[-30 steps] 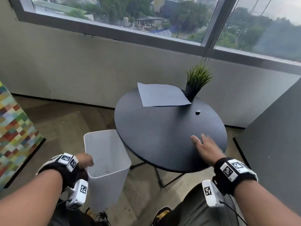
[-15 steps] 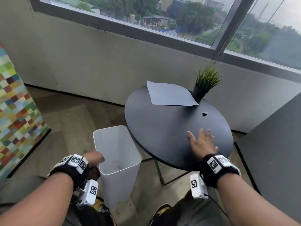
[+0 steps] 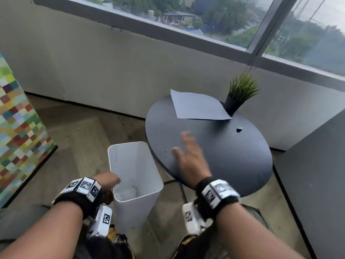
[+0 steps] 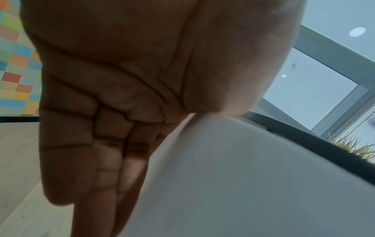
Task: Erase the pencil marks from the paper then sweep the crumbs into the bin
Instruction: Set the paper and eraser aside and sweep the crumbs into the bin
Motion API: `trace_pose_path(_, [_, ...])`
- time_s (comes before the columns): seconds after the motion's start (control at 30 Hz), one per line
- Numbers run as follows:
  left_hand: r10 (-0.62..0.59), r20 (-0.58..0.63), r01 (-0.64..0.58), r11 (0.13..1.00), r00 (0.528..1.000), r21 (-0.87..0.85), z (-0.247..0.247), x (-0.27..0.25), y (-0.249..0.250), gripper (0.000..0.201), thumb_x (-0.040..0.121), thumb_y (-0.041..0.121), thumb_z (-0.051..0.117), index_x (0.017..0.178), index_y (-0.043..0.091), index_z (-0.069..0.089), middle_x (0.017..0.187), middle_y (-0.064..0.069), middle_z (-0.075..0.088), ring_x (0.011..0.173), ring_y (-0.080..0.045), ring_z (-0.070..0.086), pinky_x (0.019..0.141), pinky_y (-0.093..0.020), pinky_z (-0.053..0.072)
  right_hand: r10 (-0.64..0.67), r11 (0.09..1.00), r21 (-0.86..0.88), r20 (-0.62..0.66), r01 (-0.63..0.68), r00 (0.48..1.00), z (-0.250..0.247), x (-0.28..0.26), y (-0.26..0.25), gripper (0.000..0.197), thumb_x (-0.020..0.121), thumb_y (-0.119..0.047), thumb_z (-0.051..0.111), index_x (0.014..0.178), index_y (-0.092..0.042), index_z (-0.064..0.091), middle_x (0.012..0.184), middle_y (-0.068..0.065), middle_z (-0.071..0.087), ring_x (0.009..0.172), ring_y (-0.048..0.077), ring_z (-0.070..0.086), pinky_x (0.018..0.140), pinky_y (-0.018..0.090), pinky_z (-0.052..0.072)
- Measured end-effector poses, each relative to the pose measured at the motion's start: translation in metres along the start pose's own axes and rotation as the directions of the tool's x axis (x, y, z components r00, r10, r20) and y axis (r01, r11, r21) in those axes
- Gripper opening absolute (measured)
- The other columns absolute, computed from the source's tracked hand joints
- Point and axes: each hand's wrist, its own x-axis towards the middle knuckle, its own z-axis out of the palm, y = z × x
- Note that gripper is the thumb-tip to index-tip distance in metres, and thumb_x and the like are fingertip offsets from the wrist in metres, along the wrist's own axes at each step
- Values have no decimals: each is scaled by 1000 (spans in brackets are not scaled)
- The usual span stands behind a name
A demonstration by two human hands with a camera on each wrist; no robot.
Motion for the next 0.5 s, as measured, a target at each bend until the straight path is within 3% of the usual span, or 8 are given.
trace_pose_path(0.03, [-13, 8, 13, 1000, 1000, 13, -1, 1, -1, 25, 101, 12, 45, 80, 3, 54, 81, -21, 59, 65, -31, 56, 40, -20, 37, 185, 981, -32, -97, -189, 978, -14, 9, 19, 71, 96, -51, 42, 154, -21, 13, 163, -2, 6, 150, 16, 5, 120, 48, 8])
trace_pose_path(0.1, [-20, 4, 20, 1000, 1000, 7, -3, -1, -1, 34, 102, 15, 43, 74, 0, 55, 60, -16, 57, 65, -31, 56, 43, -21, 33, 518, 841, -90, -154, -534, 841, -34, 22, 52, 79, 92, -62, 38, 153, -17, 16, 163, 4, 5, 149, 26, 4, 117, 57, 9])
trace_pose_path(0.17, [-16, 8, 16, 1000, 1000, 12, -5, 0, 1, 33, 103, 16, 42, 79, -3, 57, 60, -19, 60, 62, -30, 56, 41, -19, 32, 605, 768, -195, -90, -610, 791, -32, 25, 58, 82, 89, -69, 31, 152, -18, 18, 163, 5, 4, 149, 31, 1, 116, 60, 5])
trace_pose_path(0.23, [-19, 26, 18, 999, 999, 36, -6, 5, 0, 32, 103, 16, 42, 88, -7, 59, 67, -26, 62, 64, -29, 55, 40, -19, 32, 469, 847, -274, -16, -455, 883, -2, 20, 24, 82, 88, -71, 24, 153, -22, 14, 163, 1, -1, 149, 30, -5, 115, 61, 0])
trace_pose_path(0.3, [-1, 4, 1, 998, 1000, 57, -6, 9, -1, 27, 102, 14, 45, 86, -3, 56, 64, -21, 59, 61, -28, 53, 41, -20, 34, 170, 935, -336, 141, -114, 975, 28, 8, -19, 82, 89, -72, 22, 154, -23, 9, 163, 1, -7, 149, 27, -10, 116, 58, -4])
trace_pose_path(0.4, [-5, -44, 8, 997, 999, 72, -6, 12, 0, 29, 99, 14, 49, 76, 0, 57, 55, -14, 58, 51, -25, 53, 39, -20, 34, -257, 931, -146, 391, 335, 884, 42, -30, -67, 72, 94, -63, 34, 153, -28, 11, 163, -5, -3, 150, 14, -5, 120, 43, -3])
trace_pose_path(0.43, [-19, -39, 21, 998, 999, 57, -7, 11, 0, 30, 99, 14, 49, 75, -2, 58, 52, -14, 56, 48, -25, 52, 38, -19, 33, -332, 922, -67, 364, 381, 870, 31, -36, -68, 70, 95, -58, 40, 153, -30, 13, 163, -8, 1, 149, 10, -1, 121, 37, 0])
trace_pose_path(0.5, [-43, -32, 45, 997, 999, 58, -7, 15, -5, 31, 100, 16, 49, 79, -4, 58, 59, -16, 56, 56, -28, 52, 42, -23, 31, -281, 954, -52, 182, 294, 942, -1, -27, -37, 72, 95, -53, 46, 154, -28, 14, 163, -9, 4, 149, 7, 0, 121, 31, 2])
